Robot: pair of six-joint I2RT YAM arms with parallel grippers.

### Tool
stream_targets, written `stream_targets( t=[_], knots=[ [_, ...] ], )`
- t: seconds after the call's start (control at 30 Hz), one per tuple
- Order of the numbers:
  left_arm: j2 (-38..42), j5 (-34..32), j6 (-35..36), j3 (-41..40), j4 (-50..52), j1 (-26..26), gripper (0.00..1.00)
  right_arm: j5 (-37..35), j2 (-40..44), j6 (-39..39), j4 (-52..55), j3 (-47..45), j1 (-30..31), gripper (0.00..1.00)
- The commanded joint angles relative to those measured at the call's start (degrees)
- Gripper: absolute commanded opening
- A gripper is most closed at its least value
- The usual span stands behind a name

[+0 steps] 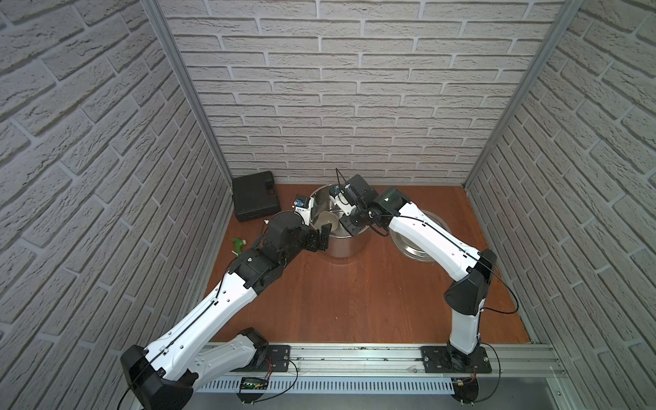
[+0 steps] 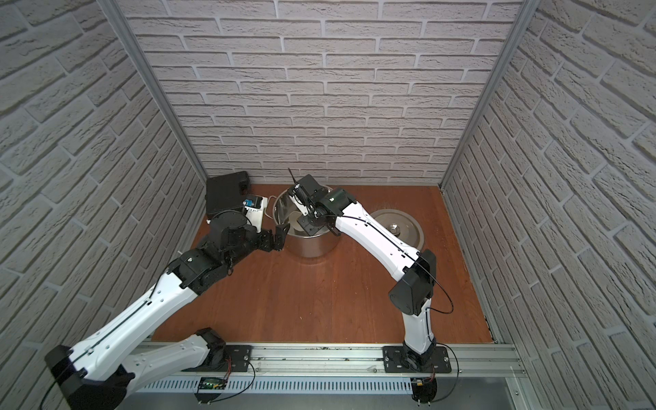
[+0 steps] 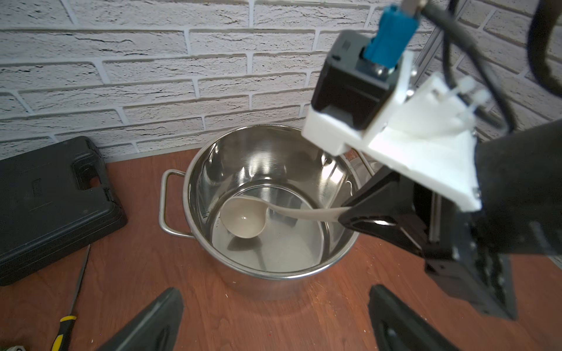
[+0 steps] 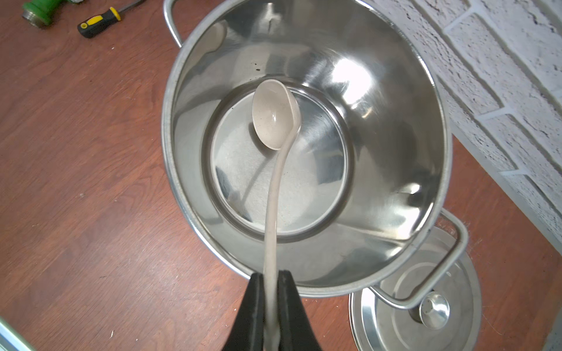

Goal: Stir the soup with a spoon
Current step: Stir the soup in the pan with a stick.

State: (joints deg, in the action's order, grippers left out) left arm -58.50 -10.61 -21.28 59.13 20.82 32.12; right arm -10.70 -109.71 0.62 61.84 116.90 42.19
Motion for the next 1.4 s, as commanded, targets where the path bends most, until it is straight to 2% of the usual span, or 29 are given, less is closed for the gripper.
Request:
stream_targets(
  t=[0.0, 0.27, 0.43, 0.63, 0.97, 1.2, 1.37],
  knots=[
    [-0.36, -1.16, -0.66, -0.60, -3.64, 0.32, 0.98, -1.95, 5.48, -1.22, -0.58, -3.62, 0.01, 0.03],
    [-0.38, -1.42, -0.79, -0.69, -3.90, 0.32, 0.98, -5.21, 11.25, -1.93, -1.90, -11.39, -3.34, 0.03],
    [0.14, -1.51, -1.15, -0.95, -3.74, 0.34, 0.98, -5.51, 10.26, -1.60, -2.85, -10.48, -5.57, 0.03],
    [1.18, -1.91, -1.21, -1.13, -3.24, 0.40, 0.98, -5.97, 5.10, -0.72, -3.22, -4.97, -6.77, 0.03],
    [2.00, -2.40, -1.15, -1.83, -3.01, 0.48, 0.98, 0.26, -1.38, -0.80, -2.61, 3.78, -4.25, 0.03],
    [2.17, -1.11, -0.12, -2.44, -3.35, 0.46, 0.99, 3.75, 0.67, -2.20, -1.69, 1.00, -1.97, 0.03],
    [2.45, 1.37, 1.82, -2.60, -3.17, 0.46, 0.98, 2.59, 5.29, -2.82, -1.76, -5.28, -1.52, 0.03]
  ],
)
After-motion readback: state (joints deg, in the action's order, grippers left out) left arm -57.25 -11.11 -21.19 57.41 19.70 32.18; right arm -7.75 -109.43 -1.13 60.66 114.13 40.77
